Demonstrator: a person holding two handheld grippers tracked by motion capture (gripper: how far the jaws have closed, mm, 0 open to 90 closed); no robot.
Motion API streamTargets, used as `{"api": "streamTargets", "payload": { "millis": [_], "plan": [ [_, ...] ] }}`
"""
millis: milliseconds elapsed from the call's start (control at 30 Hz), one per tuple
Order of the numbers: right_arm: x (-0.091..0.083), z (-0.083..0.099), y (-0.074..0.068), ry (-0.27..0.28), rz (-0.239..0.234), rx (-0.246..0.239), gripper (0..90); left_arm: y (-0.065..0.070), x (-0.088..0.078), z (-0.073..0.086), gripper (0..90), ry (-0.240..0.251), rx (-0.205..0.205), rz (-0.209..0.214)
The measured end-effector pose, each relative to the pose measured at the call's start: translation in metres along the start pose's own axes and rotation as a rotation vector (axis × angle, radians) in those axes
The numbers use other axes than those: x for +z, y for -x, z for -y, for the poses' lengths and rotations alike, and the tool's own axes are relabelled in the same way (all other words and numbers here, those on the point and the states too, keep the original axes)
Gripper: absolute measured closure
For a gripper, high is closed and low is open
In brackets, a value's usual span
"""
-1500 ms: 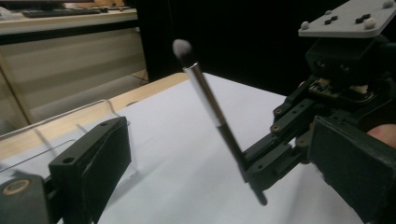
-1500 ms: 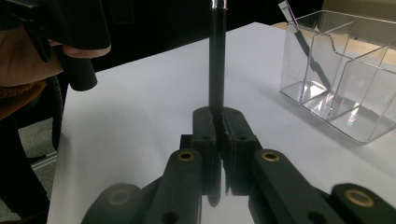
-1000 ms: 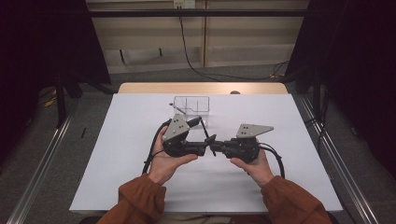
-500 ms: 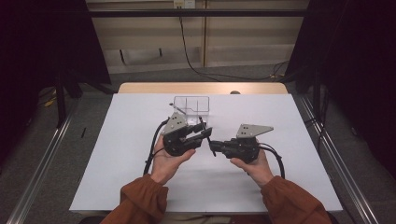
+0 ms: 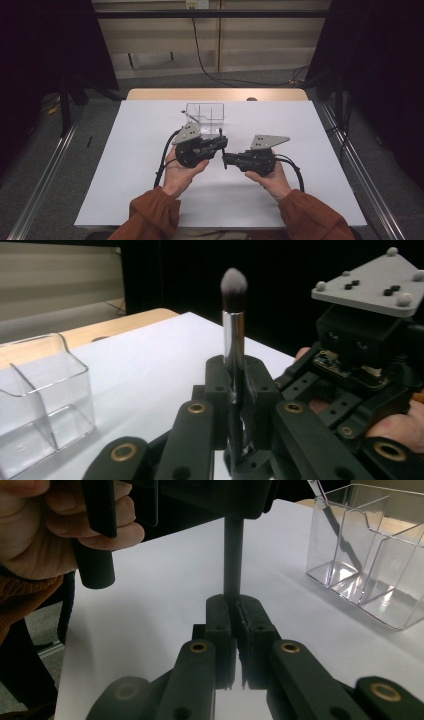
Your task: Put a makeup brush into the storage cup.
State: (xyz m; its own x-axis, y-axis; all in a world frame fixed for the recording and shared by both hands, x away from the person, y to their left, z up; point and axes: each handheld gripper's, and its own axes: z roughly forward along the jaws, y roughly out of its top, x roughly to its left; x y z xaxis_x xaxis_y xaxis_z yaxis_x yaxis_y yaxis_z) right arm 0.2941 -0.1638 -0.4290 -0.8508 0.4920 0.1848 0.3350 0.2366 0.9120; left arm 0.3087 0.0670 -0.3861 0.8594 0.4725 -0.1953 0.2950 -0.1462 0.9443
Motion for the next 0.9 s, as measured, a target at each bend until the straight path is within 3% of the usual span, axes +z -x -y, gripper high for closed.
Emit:
{"api": "streamTargets", "payload": {
  "millis": [533,800,900],
  "plan": [
    [-0.0014,0.0009,0.0011,0.004,-0.009,0.022,82.5,0.0001,-0.0001,0.0002,83.9,0.001,-0.011,0.008],
    [-0.0029,0.001,0.0027,0.004,-0.005,0.037,76.2,-0.0013,-0.0005,0.0011,83.9,0.0,-0.013,0.008],
    [-0.0025,0.001,0.0024,0.004,-0.006,0.041,70.1,-0.0018,-0.0002,0.0012,83.9,0.001,-0.017,0.005]
  ]
}}
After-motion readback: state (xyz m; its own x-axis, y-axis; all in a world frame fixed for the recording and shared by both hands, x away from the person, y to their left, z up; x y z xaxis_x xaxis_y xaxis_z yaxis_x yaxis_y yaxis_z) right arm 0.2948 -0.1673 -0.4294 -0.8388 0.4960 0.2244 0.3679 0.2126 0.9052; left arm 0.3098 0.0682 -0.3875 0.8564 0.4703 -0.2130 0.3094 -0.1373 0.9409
